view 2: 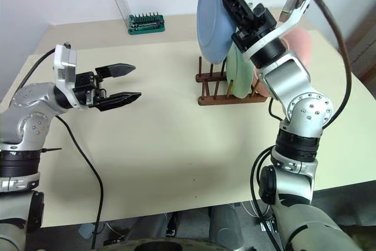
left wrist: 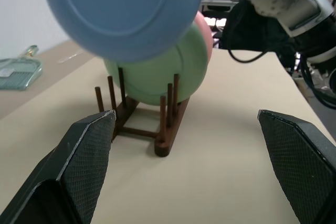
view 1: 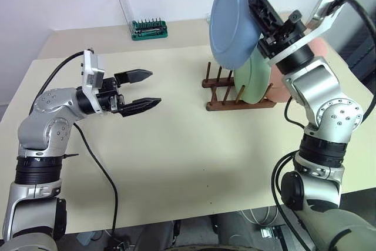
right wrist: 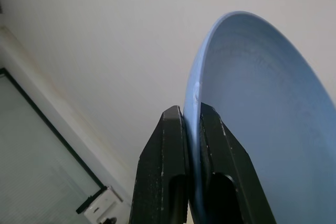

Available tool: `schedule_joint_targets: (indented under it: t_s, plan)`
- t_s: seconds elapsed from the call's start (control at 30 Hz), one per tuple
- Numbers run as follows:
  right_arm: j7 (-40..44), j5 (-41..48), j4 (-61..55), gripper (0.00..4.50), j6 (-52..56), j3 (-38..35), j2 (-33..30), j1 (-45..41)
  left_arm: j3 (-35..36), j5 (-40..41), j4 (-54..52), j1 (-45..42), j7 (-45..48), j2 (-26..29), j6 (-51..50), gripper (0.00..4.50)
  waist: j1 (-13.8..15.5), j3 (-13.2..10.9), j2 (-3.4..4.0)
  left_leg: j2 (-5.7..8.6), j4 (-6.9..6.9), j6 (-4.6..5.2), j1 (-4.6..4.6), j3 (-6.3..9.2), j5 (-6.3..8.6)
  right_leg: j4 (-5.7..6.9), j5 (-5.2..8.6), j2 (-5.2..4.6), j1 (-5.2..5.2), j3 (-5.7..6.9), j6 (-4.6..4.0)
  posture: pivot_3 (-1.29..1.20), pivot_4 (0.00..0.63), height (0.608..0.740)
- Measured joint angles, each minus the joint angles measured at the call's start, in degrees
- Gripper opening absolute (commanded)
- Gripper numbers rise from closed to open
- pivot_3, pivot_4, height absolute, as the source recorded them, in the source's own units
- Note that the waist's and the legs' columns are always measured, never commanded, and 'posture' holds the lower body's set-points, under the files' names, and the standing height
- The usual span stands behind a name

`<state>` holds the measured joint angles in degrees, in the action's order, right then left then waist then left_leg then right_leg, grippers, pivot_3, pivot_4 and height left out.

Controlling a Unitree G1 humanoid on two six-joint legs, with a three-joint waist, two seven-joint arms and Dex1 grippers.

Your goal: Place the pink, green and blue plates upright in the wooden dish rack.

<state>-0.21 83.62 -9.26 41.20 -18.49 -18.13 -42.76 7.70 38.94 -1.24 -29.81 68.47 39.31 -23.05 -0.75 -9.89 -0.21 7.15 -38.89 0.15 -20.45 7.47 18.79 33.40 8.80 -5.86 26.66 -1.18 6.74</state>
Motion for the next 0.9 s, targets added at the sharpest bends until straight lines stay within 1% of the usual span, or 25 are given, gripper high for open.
schedule_joint_targets:
  t_s: [0.2, 0.5, 0.7, 0.77, 0.8, 0.9]
  plan:
    - [-0.41, 0.63, 0.02, 0.0, 2.08, 0.25, -0.84, 1.5, 0.08, 0.26, 0.0, 0.0, 0.04, -0.96, 0.05, 4.46, -0.02, 0.0, 0.0, -0.01, 0.0, 0.0, 0.0, 0.0, 0.0, 0.0, 0.0, 0.01, 0.0, 0.0, 0.0, 0.0, 0.15, 0.74]
    - [0.29, -4.45, -0.03, 0.0, 1.52, 1.47, -0.41, 3.85, -0.07, -1.26, 0.0, -0.02, 0.0, -1.11, 1.51, 4.46, -0.02, 0.0, 0.0, -0.01, 0.0, 0.0, 0.0, -0.01, 0.0, 0.0, 0.0, 0.01, 0.0, 0.0, 0.0, 0.0, 0.15, 0.74]
    - [3.28, -7.08, -0.03, 0.0, 0.92, 2.29, 0.85, 6.21, -0.07, -1.23, 0.0, -0.98, -0.39, -1.13, 1.04, 4.46, -0.01, 0.0, 0.0, -0.01, -0.01, 0.0, 0.0, -0.02, 0.0, 0.0, 0.0, 0.01, 0.0, 0.0, 0.0, 0.0, 0.15, 0.74]
    - [4.64, -8.07, -0.03, 0.72, 0.72, 2.55, 1.15, 6.44, -0.07, -1.25, 0.0, -1.27, -0.41, -1.14, 1.05, 4.5, -0.03, 0.0, 0.0, -0.01, -0.01, 0.0, 0.01, -0.02, 0.0, 0.0, 0.0, 0.01, 0.0, 0.0, 0.0, 0.0, 0.15, 0.74]
    - [5.24, -8.59, -0.03, 0.99, 0.35, 2.55, 1.23, 6.43, -0.07, -1.27, 0.0, -1.42, -0.42, -1.16, 1.08, 4.5, -0.03, 0.0, 0.0, -0.01, 0.0, 0.0, 0.01, -0.01, 0.0, 0.0, 0.0, 0.02, 0.0, 0.0, 0.0, 0.0, 0.15, 0.74]
    - [6.36, -10.3, -0.02, 2.38, -0.53, 2.49, 1.23, 6.43, -0.07, -1.46, 0.01, -1.44, -0.52, -1.28, 1.14, 4.5, -0.03, 0.0, 0.0, -0.01, 0.0, 0.0, 0.01, -0.01, 0.0, 0.01, 0.0, 0.02, 0.0, 0.0, 0.0, 0.0, 0.15, 0.74]
